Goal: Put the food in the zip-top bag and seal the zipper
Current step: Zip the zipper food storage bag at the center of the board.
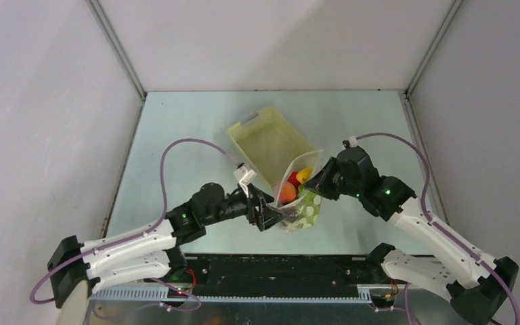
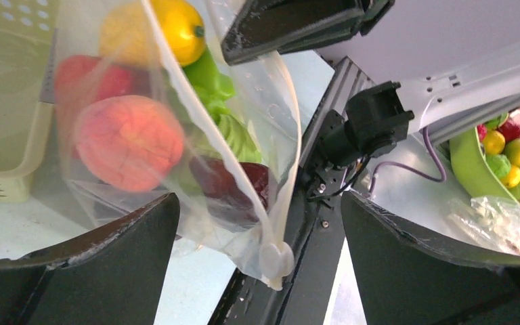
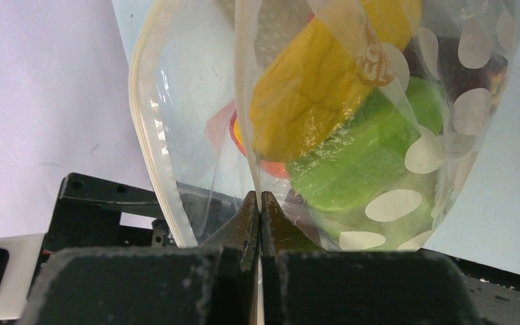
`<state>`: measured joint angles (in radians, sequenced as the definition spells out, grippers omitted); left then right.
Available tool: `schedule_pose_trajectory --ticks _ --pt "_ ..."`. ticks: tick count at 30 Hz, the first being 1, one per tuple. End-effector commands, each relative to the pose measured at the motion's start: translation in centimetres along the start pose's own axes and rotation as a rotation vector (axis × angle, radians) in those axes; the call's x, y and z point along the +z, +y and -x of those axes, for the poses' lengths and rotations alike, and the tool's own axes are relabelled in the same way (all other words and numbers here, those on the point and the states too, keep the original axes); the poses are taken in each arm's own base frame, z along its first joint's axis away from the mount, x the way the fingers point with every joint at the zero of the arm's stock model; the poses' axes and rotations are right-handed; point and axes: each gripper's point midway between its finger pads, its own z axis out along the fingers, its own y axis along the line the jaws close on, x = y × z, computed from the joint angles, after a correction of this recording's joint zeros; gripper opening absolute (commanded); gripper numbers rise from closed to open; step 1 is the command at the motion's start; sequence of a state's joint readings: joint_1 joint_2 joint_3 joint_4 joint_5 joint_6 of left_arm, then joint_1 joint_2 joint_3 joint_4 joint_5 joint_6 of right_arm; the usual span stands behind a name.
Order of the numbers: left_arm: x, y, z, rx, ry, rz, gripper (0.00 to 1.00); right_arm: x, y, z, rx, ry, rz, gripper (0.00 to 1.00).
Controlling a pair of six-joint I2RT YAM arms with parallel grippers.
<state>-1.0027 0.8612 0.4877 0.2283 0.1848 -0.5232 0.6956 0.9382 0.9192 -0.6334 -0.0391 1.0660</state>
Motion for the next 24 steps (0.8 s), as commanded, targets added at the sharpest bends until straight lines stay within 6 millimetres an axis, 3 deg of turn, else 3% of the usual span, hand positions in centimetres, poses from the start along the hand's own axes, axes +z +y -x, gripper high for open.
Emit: schedule_pose_trajectory --ticks 1,5,10,15,19,20,21,22,23,24 --pt "1.0 -2.8 2.4 0.072 -0.029 -0.084 0.95 -0.6 1.5 1.2 0.040 -0.044 0.064 0.00" --pt "1.1 -2.4 2.2 0.107 -0.009 -0.046 0.90 -0.8 1.6 1.3 0.048 -0.047 0.073 0.00" --pt "1.5 -1.4 1.6 0.193 0.062 0.023 0.69 -0.9 1.7 1.2 0.055 -0.037 0.077 0.00" --pt "1.6 -0.8 0.7 0.301 0.173 0.086 0.63 -1.1 2.0 1.3 0.059 -0.045 0.090 0.00" --pt "1.7 -0.3 1.2 0.354 0.183 0.124 0.40 -1.4 2.1 1.1 0.039 -0.034 0.106 0.00" --pt "1.7 -0.1 1.2 0.364 0.187 0.130 0.25 -1.5 2.2 1.1 0.008 -0.032 0.116 0.01" --pt "1.6 0.1 1.6 0.384 0.185 0.148 0.17 -1.8 2.4 1.1 -0.008 -0.035 0.129 0.03" --pt "1.6 0.4 1.8 0.394 0.180 0.164 0.05 -1.9 2.4 1.1 -0.047 -0.037 0.138 0.09" --pt "1.5 0.7 2.4 0.415 0.168 0.187 0.01 -2.3 2.6 1.2 -0.075 -0.043 0.154 0.14" --pt "1.5 0.7 2.6 0.430 0.165 0.192 0.01 -2.5 2.8 1.0 -0.143 -0.039 0.178 0.24"
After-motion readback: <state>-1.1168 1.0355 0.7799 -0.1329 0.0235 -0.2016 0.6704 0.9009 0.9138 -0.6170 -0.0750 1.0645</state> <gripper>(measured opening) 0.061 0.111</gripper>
